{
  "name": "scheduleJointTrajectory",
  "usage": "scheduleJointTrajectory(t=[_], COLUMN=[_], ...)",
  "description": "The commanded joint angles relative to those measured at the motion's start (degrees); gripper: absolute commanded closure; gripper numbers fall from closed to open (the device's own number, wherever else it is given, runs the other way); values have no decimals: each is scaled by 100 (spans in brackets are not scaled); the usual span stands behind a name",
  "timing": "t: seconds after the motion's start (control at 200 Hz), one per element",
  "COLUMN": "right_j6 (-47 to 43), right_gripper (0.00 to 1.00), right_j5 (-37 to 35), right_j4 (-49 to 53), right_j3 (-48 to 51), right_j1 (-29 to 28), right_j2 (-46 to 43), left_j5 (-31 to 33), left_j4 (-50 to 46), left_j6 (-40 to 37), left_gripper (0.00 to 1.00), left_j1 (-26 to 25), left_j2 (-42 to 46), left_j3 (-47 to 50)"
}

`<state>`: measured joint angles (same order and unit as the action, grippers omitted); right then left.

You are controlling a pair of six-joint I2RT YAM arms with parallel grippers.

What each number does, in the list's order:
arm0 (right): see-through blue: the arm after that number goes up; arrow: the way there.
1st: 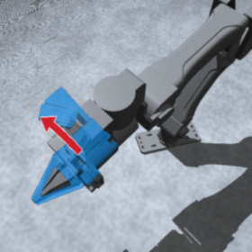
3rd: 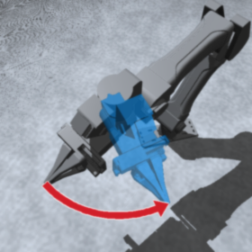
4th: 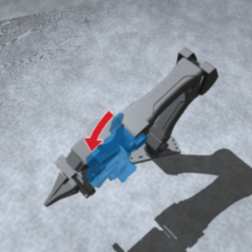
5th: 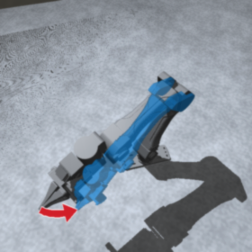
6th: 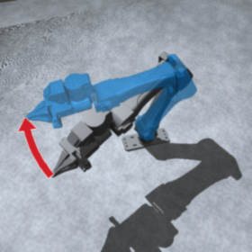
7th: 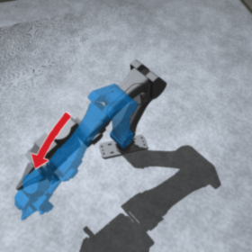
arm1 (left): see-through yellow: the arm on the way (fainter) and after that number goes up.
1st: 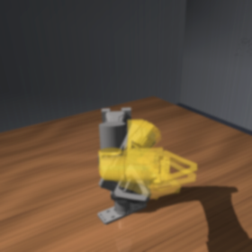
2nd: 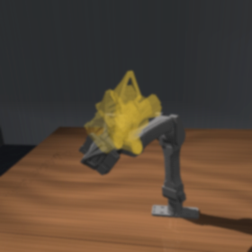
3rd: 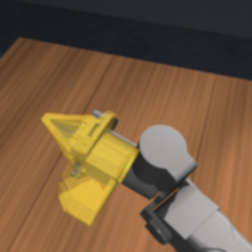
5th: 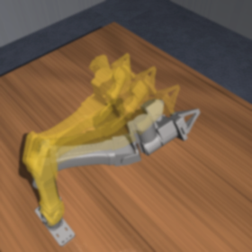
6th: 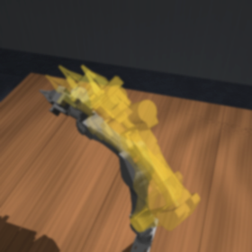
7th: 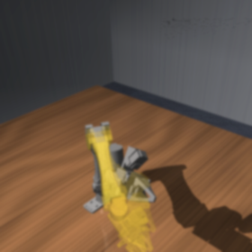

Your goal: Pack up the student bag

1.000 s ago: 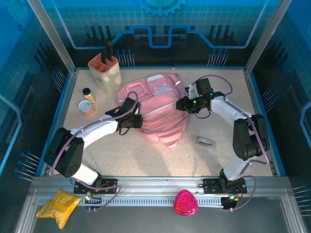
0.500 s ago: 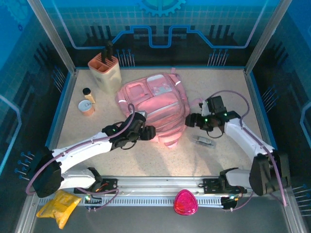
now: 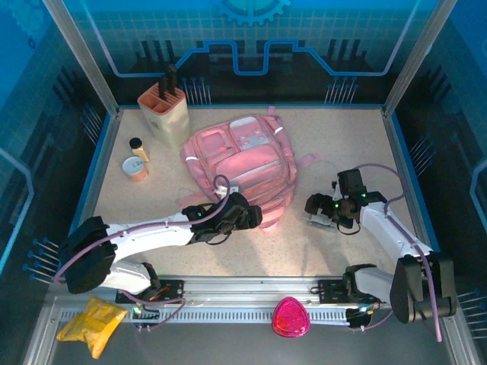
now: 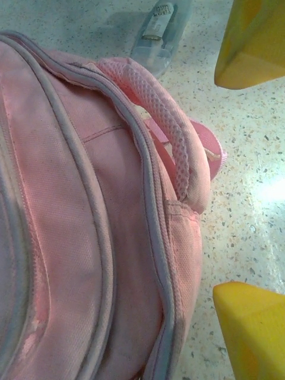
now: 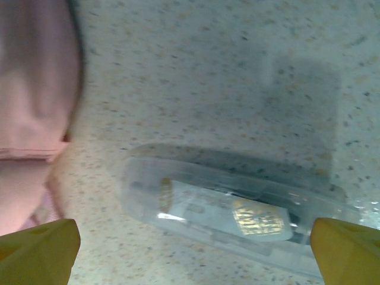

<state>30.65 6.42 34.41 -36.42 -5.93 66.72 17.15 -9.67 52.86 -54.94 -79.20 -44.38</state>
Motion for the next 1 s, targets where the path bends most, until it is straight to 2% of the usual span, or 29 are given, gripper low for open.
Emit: scheduleJointTrajectory(t=[0.0, 0.105, 0.18, 0.355, 0.635, 0.735, 0.825, 0.92, 0.996], right_j6=[80, 117, 180, 543, 1889, 2255, 2046, 1401, 988], right_gripper=[0, 0, 0, 0, 0, 1, 0, 0, 0], right_j5=[-161, -392, -280, -209, -427, -739, -1002, -1454, -1671], right_j4=[-9, 110, 96, 238, 400, 475, 744, 1119, 1389], right_j3=[202, 296, 395, 425, 741, 591, 224, -187, -420], right_j1=[51, 41, -5, -547, -2120, -2963, -3245, -3158, -2883], right_j2=[89, 131, 62, -8, -636, -739, -607, -389, -156], left_j5=[211, 197, 229, 255, 319, 375, 391, 372, 366], left_j4=[200, 161, 121, 126, 20, -6, -16, -87, -63], left_j6=[146, 140, 147, 198, 256, 280, 237, 223, 211], left_gripper=[10, 6, 4, 1, 1, 1, 1, 1, 1], left_j1=[-35, -43, -44, -52, -53, -57, -53, -52, -53], left_j2=[-84, -114, -106, -96, 53, 199, 289, 295, 274], left_j3=[-264, -303, -310, -272, -155, -52, -5, -48, -47])
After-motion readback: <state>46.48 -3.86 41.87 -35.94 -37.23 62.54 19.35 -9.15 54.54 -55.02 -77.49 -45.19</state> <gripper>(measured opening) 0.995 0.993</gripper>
